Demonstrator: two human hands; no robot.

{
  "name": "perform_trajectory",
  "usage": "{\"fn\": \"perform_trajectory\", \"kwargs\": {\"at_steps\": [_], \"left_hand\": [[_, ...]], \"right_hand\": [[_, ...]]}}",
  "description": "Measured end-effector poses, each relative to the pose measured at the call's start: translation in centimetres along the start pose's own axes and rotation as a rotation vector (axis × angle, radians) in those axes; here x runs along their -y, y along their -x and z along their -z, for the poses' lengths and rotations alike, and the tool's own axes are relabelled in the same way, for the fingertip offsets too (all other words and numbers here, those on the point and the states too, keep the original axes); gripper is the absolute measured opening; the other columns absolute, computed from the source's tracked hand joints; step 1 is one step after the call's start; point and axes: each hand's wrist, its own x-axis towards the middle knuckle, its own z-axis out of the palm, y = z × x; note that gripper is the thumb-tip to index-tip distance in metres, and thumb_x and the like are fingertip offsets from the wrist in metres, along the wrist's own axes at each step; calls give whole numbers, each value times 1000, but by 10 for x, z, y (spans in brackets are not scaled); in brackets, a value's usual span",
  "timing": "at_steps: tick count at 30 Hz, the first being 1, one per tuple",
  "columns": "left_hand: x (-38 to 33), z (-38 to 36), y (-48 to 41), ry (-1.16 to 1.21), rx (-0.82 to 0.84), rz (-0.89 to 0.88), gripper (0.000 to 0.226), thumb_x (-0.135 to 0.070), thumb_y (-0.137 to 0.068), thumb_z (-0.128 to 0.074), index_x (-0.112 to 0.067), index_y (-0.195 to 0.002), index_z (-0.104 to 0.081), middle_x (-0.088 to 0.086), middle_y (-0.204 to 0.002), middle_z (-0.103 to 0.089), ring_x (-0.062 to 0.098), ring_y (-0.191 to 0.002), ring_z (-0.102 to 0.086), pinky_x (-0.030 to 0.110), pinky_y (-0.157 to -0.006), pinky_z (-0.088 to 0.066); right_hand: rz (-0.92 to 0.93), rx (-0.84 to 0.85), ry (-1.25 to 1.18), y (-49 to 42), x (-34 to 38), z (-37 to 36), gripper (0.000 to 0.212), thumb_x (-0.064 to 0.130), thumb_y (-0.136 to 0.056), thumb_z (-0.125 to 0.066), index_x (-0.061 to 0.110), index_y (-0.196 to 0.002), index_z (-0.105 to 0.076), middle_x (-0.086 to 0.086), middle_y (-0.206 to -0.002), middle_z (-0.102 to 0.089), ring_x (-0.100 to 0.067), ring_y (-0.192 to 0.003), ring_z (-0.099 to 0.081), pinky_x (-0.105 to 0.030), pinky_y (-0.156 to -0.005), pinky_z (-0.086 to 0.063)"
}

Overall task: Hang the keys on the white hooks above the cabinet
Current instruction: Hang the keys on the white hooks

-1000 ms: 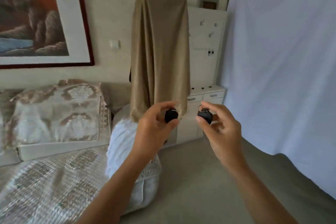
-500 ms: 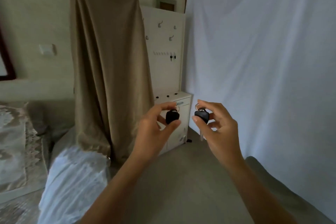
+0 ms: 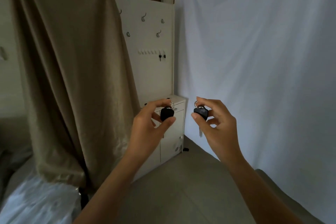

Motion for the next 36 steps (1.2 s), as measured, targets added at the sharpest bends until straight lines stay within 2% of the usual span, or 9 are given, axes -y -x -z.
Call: {"fn": "perform_trajectory", "kwargs": {"at_steps": [3,6,17,20,23,29,32,36], "left_hand": [[29,-37,-43,18,-31,34,37,-20,-80,-74,-35,-112,-61,-20,-105,-62,5,-75,-61,38,-66,-58],[56,-72,-90,10,-46,46,37,-23,-80,-73,-36,-112,-60,-20,-109,-62,8,-78,-64,43,-67,-58],[152,-157,-244,-68,-115,57,39,-21,-81,-72,-29,-116,-59,-22,-115,-60,8,-77,-62,40,-70,-58],[190,-173,-285,-81,-130,63,39,-19,-81,-73,-29,-116,-60,-19,-116,-61,8,-76,-61,37,-71,-57],[230,-188,-329,-90,-128,62,40,-19,-81,-73,-33,-115,-59,-24,-114,-59,5,-77,-60,31,-72,-56],[310,-211,-422,-62,-141,84,38,-21,-83,-71,-33,-117,-59,-24,-112,-58,5,-79,-60,36,-70,-57],[342,-216,-468,-69,-141,61,37,-23,-84,-70,-33,-117,-58,-23,-114,-59,7,-78,-61,34,-70,-55],[382,-221,-519,-84,-158,65,36,-21,-83,-71,-34,-116,-59,-24,-114,-59,7,-79,-61,32,-70,-54]], "right_hand": [[-6,21,-21,-43,-54,-3,32,10,-82,-71,17,-113,-64,3,-108,-64,-7,-98,-61,-9,-69,-48],[-1,51,-52,-90,-106,-6,34,10,-82,-71,20,-113,-63,5,-109,-63,-6,-99,-60,-9,-69,-48],[26,133,-118,-232,-267,-42,35,7,-82,-71,21,-114,-62,3,-107,-63,-8,-97,-61,-11,-69,-49],[23,140,-122,-263,-312,-63,34,8,-83,-70,21,-114,-62,4,-107,-63,-10,-97,-61,-12,-69,-49],[12,133,-130,-295,-357,-89,34,8,-83,-70,20,-113,-63,5,-107,-63,-10,-95,-62,-14,-69,-49],[14,149,-122,-367,-436,-146,36,7,-83,-70,24,-113,-62,7,-109,-63,-7,-102,-60,-14,-73,-50],[21,134,-132,-404,-466,-171,36,7,-83,-71,25,-113,-61,7,-108,-63,-6,-102,-60,-14,-74,-50],[28,131,-146,-446,-510,-204,35,6,-83,-71,20,-114,-64,7,-109,-64,-11,-102,-61,-21,-75,-52]]}}
